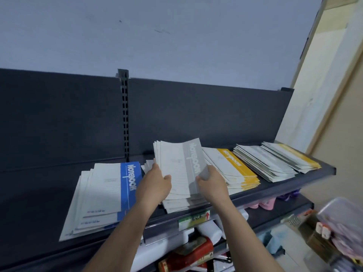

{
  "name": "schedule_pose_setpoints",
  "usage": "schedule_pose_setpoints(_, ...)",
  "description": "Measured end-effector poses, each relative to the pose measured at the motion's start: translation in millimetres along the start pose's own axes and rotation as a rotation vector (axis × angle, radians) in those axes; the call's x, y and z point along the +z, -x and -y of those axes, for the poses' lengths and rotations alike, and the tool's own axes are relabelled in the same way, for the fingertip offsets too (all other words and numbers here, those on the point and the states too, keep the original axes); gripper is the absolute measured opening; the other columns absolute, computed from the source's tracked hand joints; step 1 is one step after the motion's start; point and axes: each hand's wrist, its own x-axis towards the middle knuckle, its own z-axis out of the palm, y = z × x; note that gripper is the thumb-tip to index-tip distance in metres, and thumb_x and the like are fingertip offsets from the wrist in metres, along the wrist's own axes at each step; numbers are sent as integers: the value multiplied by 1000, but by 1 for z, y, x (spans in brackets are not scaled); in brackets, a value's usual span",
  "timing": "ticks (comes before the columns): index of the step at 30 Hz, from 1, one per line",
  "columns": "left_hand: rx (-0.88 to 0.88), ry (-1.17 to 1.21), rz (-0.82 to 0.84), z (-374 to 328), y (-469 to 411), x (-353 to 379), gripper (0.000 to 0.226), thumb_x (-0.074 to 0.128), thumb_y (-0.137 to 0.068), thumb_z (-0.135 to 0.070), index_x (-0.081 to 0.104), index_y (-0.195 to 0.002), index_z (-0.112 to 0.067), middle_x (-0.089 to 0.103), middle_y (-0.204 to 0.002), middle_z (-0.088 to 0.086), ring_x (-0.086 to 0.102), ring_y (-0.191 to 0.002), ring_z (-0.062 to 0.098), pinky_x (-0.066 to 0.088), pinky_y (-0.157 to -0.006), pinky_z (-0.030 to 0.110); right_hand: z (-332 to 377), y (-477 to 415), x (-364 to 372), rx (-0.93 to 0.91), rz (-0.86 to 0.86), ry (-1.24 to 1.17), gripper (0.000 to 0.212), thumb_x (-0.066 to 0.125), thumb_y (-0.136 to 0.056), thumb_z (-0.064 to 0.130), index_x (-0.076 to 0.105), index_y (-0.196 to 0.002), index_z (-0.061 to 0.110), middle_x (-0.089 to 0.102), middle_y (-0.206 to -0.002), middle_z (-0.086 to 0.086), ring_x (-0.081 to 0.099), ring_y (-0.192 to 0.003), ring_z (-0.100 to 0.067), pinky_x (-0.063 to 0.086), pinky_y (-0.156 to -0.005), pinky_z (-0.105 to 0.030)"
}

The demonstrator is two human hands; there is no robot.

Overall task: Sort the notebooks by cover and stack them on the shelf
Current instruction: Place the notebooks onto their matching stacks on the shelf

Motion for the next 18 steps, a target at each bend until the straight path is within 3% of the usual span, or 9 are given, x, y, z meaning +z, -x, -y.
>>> schedule_pose_setpoints(3, -67, -168, 20, -4, -6, 9, 46, 39, -99, -34, 40, -135, -6, 58, -100, 1, 56, -87, 20, 46, -73, 32, -5, -15, -2, -19, 72, 133, 31, 47, -95, 19, 47, -125, 9, 60, -121, -12, 57, -111, -32, 42, -82, -32)
schedule_pose_setpoints(6, -110, -289, -15, -10, -3, 17, 37, 39, -98, -35, 45, -122, -7, 60, -113, 8, 57, -100, 26, 44, -74, 32, -13, -27, -2, -68, 140, 272, 33, 45, -97, 24, 47, -125, 7, 58, -124, -14, 55, -115, -32, 43, -87, -33)
schedule_pose_setpoints(9, -173, -328, -83, -13, 2, 25, 36, 39, -96, -34, 46, -123, -11, 55, -120, 8, 53, -95, 23, 40, -71, 31, -20, -33, -3, -157, 173, 358, 34, 44, -97, 24, 49, -123, 4, 52, -127, -15, 54, -115, -32, 44, -89, -33)
schedule_pose_setpoints(12, -242, -342, -122, -14, 7, 30, 39, 39, -94, -38, 47, -124, -14, 43, -132, 10, 53, -105, 26, 42, -75, 34, -26, -38, -3, -211, 208, 393, 35, 44, -96, 26, 52, -123, 4, 44, -130, -15, 55, -112, -31, 45, -87, -30)
schedule_pose_setpoints(18, -286, -389, -157, -21, 13, 33, 41, 38, -96, -41, 50, -122, -13, 41, -131, 9, 52, -107, 25, 39, -71, 32, -32, -41, -5, -287, 217, 433, 41, 44, -98, 29, 50, -127, 1, 39, -133, -13, 48, -119, -30, 43, -89, -33)
